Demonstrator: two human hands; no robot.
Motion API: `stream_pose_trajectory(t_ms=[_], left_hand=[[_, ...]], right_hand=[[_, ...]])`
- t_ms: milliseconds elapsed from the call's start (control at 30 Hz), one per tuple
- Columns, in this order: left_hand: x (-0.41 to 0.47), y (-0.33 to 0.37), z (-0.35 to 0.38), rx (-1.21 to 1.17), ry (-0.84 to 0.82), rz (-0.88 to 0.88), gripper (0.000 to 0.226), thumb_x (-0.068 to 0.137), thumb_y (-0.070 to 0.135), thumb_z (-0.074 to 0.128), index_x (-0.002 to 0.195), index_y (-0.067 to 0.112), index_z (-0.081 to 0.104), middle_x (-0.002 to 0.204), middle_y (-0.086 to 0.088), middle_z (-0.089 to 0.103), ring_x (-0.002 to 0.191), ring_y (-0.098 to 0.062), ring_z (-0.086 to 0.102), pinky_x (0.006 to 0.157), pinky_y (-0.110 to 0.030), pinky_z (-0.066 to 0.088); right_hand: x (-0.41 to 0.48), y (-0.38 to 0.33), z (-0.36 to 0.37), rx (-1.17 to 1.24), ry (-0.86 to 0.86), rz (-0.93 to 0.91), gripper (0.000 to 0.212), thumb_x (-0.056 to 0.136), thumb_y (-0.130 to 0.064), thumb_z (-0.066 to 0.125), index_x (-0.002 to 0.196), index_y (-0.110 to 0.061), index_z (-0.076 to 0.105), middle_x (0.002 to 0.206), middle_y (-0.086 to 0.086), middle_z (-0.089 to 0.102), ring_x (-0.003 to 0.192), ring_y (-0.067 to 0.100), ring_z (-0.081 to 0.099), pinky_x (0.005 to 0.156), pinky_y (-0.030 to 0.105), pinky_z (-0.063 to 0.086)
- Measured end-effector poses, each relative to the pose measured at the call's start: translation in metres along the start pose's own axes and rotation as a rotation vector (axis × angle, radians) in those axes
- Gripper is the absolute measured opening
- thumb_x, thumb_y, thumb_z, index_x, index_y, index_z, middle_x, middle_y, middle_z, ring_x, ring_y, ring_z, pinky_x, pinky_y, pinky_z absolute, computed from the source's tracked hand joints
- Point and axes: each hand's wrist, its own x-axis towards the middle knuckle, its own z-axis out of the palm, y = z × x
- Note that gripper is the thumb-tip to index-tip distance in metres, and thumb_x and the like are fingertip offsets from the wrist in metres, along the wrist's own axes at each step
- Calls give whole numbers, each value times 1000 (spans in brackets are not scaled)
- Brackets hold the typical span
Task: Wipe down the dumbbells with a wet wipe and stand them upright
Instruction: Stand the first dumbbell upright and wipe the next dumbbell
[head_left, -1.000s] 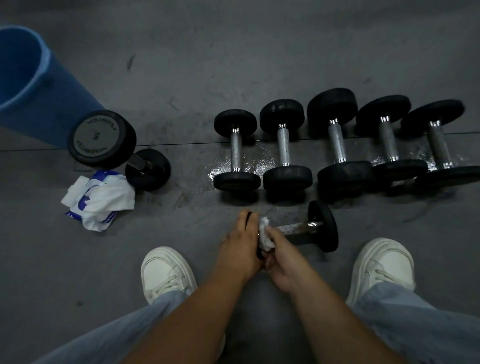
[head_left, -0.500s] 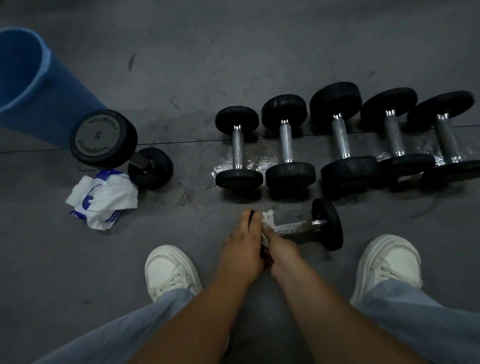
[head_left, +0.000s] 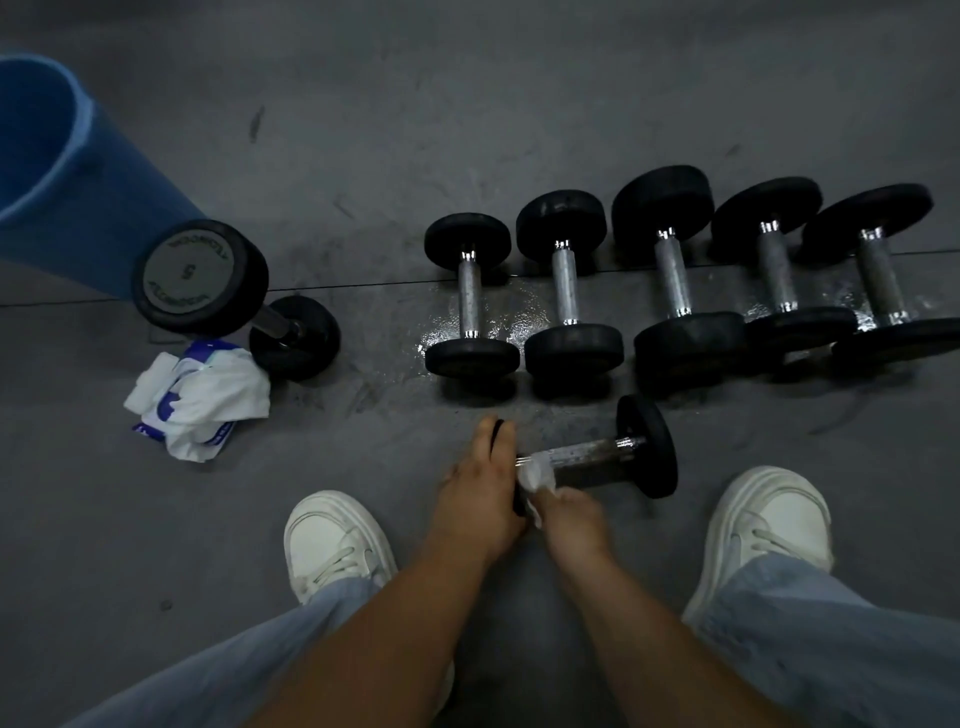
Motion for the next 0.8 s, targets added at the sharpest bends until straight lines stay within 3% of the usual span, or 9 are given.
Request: stream_pose_trajectory(t_ms=[100, 133, 233, 300, 433, 500, 600, 667, 800], left_hand=[[2, -1, -2, 14, -13, -17, 105, 74, 35, 79, 154, 20, 12, 162, 2, 0, 132, -31, 44, 101, -41, 42], [3, -1, -2, 19, -11, -16, 106, 73, 35, 79, 154, 21, 12, 162, 2, 0, 132, -30, 44, 101, -42, 42], [2, -1, 1, -3, -8, -7, 105, 74, 36, 78, 154, 21, 11, 162, 2, -2, 133, -31, 43, 102, -44, 42], [3, -1, 3, -7, -19, -22, 103, 75, 35, 76, 154, 21, 12, 162, 1, -2, 132, -32, 45, 102, -43, 42], [4, 0, 1, -34, 19, -26, 89, 82, 32, 68, 153, 21, 15, 162, 1, 3, 131, -30, 46, 100, -43, 43], [4, 0, 2, -25, 30, -19, 86, 84, 33, 66, 153, 21, 15, 161, 2, 3, 130, -29, 47, 100, -42, 43], [4, 0, 3, -14, 18, -16, 91, 82, 33, 68, 154, 21, 13, 162, 3, -1, 132, -29, 45, 102, -43, 42], [4, -2, 4, -20, -6, -25, 101, 77, 34, 75, 154, 21, 11, 163, 2, -3, 134, -29, 42, 104, -42, 42], [2, 0, 4, -37, 3, -17, 97, 80, 30, 74, 154, 21, 13, 163, 0, -3, 134, -29, 42, 105, -43, 42]], right_hand=[[10, 17, -2, -72, -50, 176, 25, 74, -29, 69, 67, -5, 67, 74, 10, 69, 70, 24, 65, 69, 30, 55], [9, 10, -2, -74, -95, 202, 23, 76, -23, 67, 61, -6, 64, 70, 12, 66, 66, 23, 61, 66, 28, 52], [5, -26, -4, -13, -206, 244, 31, 89, -6, 54, 58, -12, 54, 51, 4, 48, 38, 12, 42, 34, 14, 29], [7, -40, -9, 131, -271, 310, 28, 92, -10, 49, 65, -13, 54, 46, 0, 49, 32, 6, 39, 30, 13, 23], [2, -42, -21, 634, -360, 434, 15, 82, 5, 50, 71, 7, 60, 67, 17, 60, 63, 18, 55, 47, 18, 49], [2, -37, -24, 708, -367, 436, 10, 81, 10, 51, 76, 9, 60, 71, 20, 61, 64, 21, 61, 50, 20, 55], [3, -39, -10, 565, -326, 362, 17, 94, -1, 54, 78, 1, 61, 54, 8, 63, 40, 9, 59, 37, 14, 46], [3, -38, 4, 404, -237, 251, 19, 93, -16, 61, 76, -7, 61, 48, 0, 62, 36, 5, 55, 34, 15, 40], [12, -31, 27, 345, -84, 200, 46, 79, -46, 75, 101, -5, 69, 90, 9, 74, 78, 21, 71, 68, 30, 57]])
